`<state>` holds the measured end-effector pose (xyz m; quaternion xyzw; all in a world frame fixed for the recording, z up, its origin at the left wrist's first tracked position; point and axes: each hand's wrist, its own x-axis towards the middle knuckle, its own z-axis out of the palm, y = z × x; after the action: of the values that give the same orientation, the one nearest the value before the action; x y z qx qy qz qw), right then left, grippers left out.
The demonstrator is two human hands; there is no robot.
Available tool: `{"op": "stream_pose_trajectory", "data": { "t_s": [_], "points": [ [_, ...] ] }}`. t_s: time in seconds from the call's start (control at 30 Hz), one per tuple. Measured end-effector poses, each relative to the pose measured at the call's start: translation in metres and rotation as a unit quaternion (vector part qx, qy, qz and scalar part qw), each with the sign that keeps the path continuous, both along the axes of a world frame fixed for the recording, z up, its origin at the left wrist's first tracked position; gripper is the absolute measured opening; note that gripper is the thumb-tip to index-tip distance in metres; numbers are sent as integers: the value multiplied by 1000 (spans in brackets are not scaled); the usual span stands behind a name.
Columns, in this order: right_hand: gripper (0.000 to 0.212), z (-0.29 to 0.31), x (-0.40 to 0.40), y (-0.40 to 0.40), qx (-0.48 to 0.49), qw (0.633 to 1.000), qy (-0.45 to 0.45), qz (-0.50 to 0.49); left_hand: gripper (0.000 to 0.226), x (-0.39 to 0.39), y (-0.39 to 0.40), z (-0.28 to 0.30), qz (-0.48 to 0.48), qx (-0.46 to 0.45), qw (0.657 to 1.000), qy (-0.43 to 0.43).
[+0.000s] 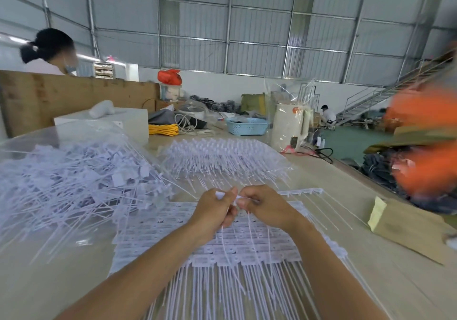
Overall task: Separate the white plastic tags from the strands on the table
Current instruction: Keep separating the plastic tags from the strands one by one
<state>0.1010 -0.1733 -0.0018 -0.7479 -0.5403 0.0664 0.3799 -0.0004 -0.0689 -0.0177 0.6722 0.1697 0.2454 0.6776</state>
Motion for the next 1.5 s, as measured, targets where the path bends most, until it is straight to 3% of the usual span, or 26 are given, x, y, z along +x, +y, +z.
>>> {"op": "stream_pose_trajectory", "data": {
  "t_s": [0.13, 0.3, 0.43, 0.5, 0.57, 0.63, 0.73, 0.8, 0.9, 0.97, 1.1, 1.2, 1.3, 1.4, 1.5],
  "points": [
    [22, 2, 3, -4, -1, 1000, 23, 13, 31, -1, -1, 7, -7, -21, 1000, 14],
    [30, 0, 4, -2, -4, 1000, -8, 3, 27, -5, -4, 8, 15, 74, 997, 18],
    [9, -2, 4, 4, -26, 986, -156, -56, 32, 0, -4, 7, 53, 92, 994, 38],
    [13, -3, 4, 4, -77, 949, -290, -93, 32, 0, 2, 8, 54, 84, 992, 70],
    [11, 0, 8, -2, -96, 924, -347, -132, 29, -5, 12, 10, 37, 69, 992, 102],
    [21, 8, 11, -11, -28, 952, -266, -149, 26, -9, 24, 12, 31, 41, 994, 94],
    [29, 23, 4, -17, 170, 982, -26, -83, 13, -12, 32, 12, 41, -12, 997, 58],
    [21, 28, -9, -13, 178, 982, 55, -9, 18, -10, 27, 10, 21, -28, 998, 50],
    [10, 21, -18, -2, 88, 993, 71, 16, 45, -5, 14, 12, -52, -108, 992, 27],
    [14, 16, -19, 2, 66, 996, 65, -2, 53, -4, 7, 14, -82, -110, 990, 15],
    [25, 10, -18, 4, 71, 990, 122, -1, 21, -5, 7, 9, -4, 28, 1000, -7],
    [10, 9, -15, 2, 58, 985, 163, -2, 17, -6, 8, 10, 29, 54, 998, -18],
    [10, 9, -14, 0, 73, 980, 185, 19, 17, -6, 4, 12, 17, 8, 1000, -8],
    [14, 9, -15, 3, 134, 974, 183, -26, 23, -6, 5, 13, 0, -82, 997, -4],
    [14, 7, -14, 8, 172, 966, 182, -69, 19, -7, 8, 14, -24, -118, 993, 11]
  ]
}}
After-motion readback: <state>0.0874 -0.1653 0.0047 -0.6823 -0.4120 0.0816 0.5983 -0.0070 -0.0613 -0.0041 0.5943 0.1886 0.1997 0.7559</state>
